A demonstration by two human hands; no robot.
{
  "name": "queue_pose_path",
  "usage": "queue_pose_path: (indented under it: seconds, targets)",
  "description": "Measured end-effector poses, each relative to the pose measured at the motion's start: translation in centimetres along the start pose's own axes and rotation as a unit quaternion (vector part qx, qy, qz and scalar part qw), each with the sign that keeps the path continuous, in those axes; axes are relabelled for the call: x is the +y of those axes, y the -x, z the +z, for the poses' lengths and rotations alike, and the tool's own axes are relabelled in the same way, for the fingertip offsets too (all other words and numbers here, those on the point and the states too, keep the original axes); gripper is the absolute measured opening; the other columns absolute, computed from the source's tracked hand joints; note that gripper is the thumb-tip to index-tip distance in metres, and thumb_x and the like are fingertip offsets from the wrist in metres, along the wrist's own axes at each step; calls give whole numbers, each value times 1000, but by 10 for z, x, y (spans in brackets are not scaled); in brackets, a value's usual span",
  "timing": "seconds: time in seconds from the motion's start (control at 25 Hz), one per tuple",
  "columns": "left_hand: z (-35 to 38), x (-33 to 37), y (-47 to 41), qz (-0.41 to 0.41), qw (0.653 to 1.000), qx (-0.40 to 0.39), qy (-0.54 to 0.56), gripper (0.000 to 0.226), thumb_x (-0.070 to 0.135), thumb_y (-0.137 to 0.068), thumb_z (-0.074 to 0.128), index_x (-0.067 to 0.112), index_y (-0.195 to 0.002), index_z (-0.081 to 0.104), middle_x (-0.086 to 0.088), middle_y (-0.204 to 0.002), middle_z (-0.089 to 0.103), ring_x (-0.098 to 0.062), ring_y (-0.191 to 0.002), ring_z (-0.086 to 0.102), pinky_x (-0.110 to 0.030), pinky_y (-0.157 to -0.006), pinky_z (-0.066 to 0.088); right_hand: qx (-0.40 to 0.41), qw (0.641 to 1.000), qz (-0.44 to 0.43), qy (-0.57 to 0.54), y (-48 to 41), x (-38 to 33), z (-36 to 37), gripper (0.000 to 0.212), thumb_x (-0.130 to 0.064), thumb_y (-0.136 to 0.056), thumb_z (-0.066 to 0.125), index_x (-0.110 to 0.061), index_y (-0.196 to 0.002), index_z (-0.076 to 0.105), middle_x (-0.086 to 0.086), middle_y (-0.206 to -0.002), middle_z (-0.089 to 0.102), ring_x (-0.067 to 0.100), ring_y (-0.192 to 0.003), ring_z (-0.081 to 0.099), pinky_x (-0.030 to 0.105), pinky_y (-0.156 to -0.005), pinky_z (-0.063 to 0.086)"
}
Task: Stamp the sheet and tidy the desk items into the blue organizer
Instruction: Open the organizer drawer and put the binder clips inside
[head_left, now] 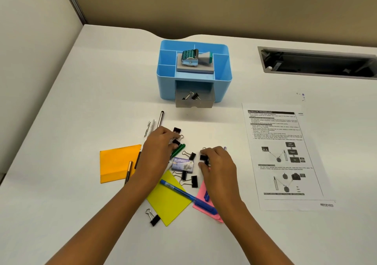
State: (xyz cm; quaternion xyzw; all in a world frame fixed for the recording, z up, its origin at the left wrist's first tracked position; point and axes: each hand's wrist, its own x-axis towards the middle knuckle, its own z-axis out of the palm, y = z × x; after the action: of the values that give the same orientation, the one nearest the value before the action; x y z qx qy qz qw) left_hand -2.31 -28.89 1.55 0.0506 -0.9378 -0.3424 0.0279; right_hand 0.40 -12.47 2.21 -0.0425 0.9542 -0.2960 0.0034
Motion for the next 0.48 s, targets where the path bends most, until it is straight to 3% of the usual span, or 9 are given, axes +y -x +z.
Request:
queue_pose_path:
  seconds: [0.12, 0.24, 0.36, 0.48]
  targets:
    - [0, 2, 2, -4, 1000, 4, -7, 29, 11, -81, 71, 11, -110, 69, -6, -104, 61, -17, -94, 56, -11, -76, 32, 13, 1000, 0, 11, -4, 1, 4, 27, 10, -74, 67, -9, -94, 69, 8, -89, 63, 22, -75, 58, 29, -61, 48]
    - [2, 4, 4, -13, 1000, 7, -6, 33, 14, -79, 73, 13, -111, 67, -5, -104, 59, -18, -96, 55, -18, -77, 35, 12, 1000, -4, 12, -7, 0, 4, 27, 13, -74, 66, -9, -89, 68, 9, -85, 63, 20, -69, 56, 26, -57, 44]
    - [6, 5, 5, -20, 999, 22, -30, 31, 24, -78, 74, 16, -106, 64, -1, -99, 56, -14, -92, 50, -20, -73, 35, 4, 1000, -5, 4, -7, 0, 3, 21, 6, -77, 69, -8, -91, 69, 11, -90, 63, 23, -77, 57, 24, -63, 41]
    - [10, 7, 5, -13, 999, 30, -38, 23, 26, -81, 71, 16, -100, 63, -2, -94, 58, -16, -89, 50, -25, -71, 39, 12, 1000, -6, 3, -3, 2, 6, 32, 4, -69, 78, -12, -96, 72, 11, -93, 62, 25, -83, 59, 29, -71, 48]
